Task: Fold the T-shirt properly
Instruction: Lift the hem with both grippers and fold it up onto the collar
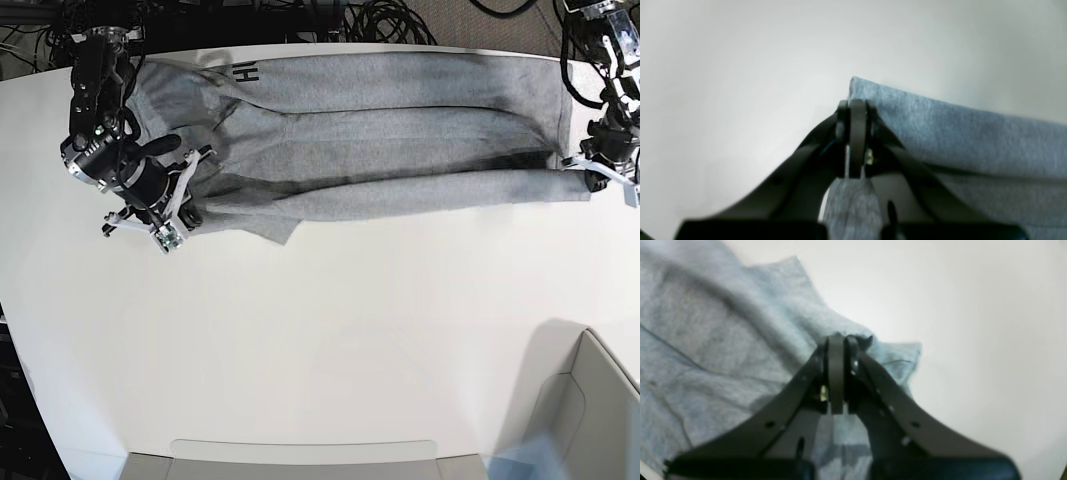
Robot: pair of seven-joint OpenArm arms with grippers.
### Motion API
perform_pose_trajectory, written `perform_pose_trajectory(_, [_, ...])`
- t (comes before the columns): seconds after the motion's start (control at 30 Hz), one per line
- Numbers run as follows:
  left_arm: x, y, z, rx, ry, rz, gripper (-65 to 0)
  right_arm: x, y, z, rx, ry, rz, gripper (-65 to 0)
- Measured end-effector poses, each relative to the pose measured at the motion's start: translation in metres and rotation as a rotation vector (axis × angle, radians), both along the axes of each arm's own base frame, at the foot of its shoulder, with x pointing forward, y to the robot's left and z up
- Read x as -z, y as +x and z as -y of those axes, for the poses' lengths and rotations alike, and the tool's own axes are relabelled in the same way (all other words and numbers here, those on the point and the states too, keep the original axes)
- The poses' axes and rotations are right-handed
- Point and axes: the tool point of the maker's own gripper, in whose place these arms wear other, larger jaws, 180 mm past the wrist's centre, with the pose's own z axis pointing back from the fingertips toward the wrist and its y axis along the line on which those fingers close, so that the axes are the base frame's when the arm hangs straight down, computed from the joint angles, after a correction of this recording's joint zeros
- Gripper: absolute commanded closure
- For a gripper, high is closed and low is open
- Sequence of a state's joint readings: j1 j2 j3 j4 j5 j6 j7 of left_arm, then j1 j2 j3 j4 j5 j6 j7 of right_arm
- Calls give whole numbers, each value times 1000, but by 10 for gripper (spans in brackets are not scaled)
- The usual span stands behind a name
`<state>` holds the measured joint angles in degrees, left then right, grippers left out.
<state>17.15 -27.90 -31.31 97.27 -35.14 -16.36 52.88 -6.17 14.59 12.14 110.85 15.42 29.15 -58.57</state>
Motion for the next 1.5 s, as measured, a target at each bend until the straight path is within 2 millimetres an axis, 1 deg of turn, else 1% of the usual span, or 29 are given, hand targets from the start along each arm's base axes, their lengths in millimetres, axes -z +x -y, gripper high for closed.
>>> perform_pose_trajectory(0.1, [-5, -4, 3, 10, 7, -21, 0, 0, -8, 2, 8, -2, -1, 0])
perform_pose_trajectory(0.27, [4, -12, 12, 5, -24, -46, 0, -9, -22, -2, 0, 1, 19, 0])
perform_pose_trajectory(0.37, [9, -26, 12, 14, -9, -84, 0, 0, -34, -2, -1, -1, -15, 0])
perform_pose_trajectory(0.43, [10, -35, 14, 19, -1, -103, 0, 5, -41, 4, 19, 1, -33, 0])
perform_pose_trajectory(0.53, [7, -40, 17, 38, 11, -107, 0, 7, -44, 21, 66, -22, -41, 0])
perform_pose_trajectory(0.7, [8, -41, 17, 40, 12, -112, 0, 15, -56, 24, 82, -10, -74, 0])
perform_pose_trajectory(0.8, [9, -55, 10, 12, 6, -124, 0, 17, -62, 32, 107, -3, -89, 0])
perform_pose_trajectory(0.87, [5, -62, -3, -45, 19, -114, 0, 11, -65, 30, 116, 83, -87, 0])
perform_pose_trajectory(0.93, [1, -64, -9, -63, 31, -109, 0, 6, -70, 33, 136, 150, -84, 0])
perform_pose_trajectory(1.03, [1, -63, -8, -62, 25, -104, 0, 6, -78, 37, 137, 173, -106, 0])
perform_pose_trajectory(1.1, [3, -68, -7, -55, 24, -118, 0, 8, -82, 38, 131, 170, -116, 0])
perform_pose_trajectory(1.17, [10, -71, -2, -44, 24, -145, 0, 10, -84, 36, 132, 173, -125, 0])
perform_pose_trajectory(1.3, [19, -78, 5, -21, 2, -172, 0, 21, -101, 38, 137, 162, -178, 0])
perform_pose_trajectory(1.4, [26, -87, 2, -35, 2, -206, 0, 22, -102, 38, 138, 165, -181, 0])
perform_pose_trajectory(1.43, [26, -88, 2, -38, 1, -208, -10, 22, -102, 38, 138, 165, -182, 0])
perform_pose_trajectory(1.47, [26, -88, 2, -38, 2, -208, -64, 22, -102, 38, 138, 165, -182, -8])
perform_pose_trajectory(1.5, [25, -88, 2, -38, 3, -205, -108, 23, -103, 38, 138, 165, -184, -48])
